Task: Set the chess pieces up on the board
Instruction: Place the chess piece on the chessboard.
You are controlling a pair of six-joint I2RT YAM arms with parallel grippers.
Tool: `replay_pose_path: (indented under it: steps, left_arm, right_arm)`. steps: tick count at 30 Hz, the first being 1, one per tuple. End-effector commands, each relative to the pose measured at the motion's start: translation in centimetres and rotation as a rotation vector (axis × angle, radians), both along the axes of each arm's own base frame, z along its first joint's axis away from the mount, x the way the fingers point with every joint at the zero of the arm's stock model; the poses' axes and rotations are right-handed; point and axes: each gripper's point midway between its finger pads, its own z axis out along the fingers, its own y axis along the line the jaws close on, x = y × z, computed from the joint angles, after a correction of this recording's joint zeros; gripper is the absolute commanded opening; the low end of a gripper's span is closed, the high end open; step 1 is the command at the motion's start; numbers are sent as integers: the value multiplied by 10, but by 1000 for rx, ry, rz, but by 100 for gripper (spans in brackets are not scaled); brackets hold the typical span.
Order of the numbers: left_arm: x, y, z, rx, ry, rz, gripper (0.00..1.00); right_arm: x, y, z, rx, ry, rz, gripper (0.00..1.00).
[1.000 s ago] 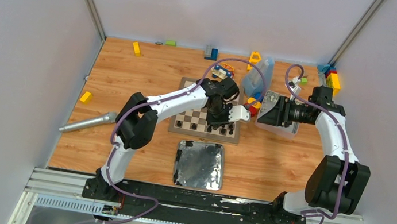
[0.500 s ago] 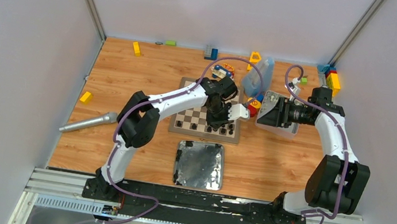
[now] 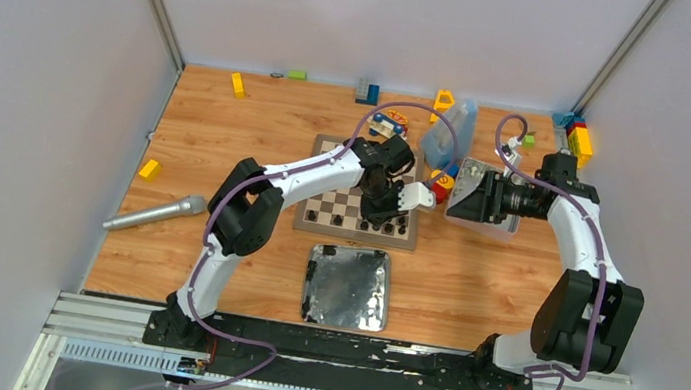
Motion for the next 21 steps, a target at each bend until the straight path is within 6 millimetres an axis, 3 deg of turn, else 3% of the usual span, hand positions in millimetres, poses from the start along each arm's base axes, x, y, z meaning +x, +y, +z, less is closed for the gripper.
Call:
replay_pose_path:
  steps: [1, 8, 21]
  left_arm:
    - [6, -12, 11, -52, -13, 5, 5]
    - [3, -7, 7, -35, -7, -2, 8]
    - [3, -7, 8, -34, -7, 3, 27]
  right_arm:
    - [4, 1, 6, 22, -71, 23, 54]
    - [4, 1, 4, 24, -63, 23, 54]
    - [4, 1, 3, 27, -58, 25, 54]
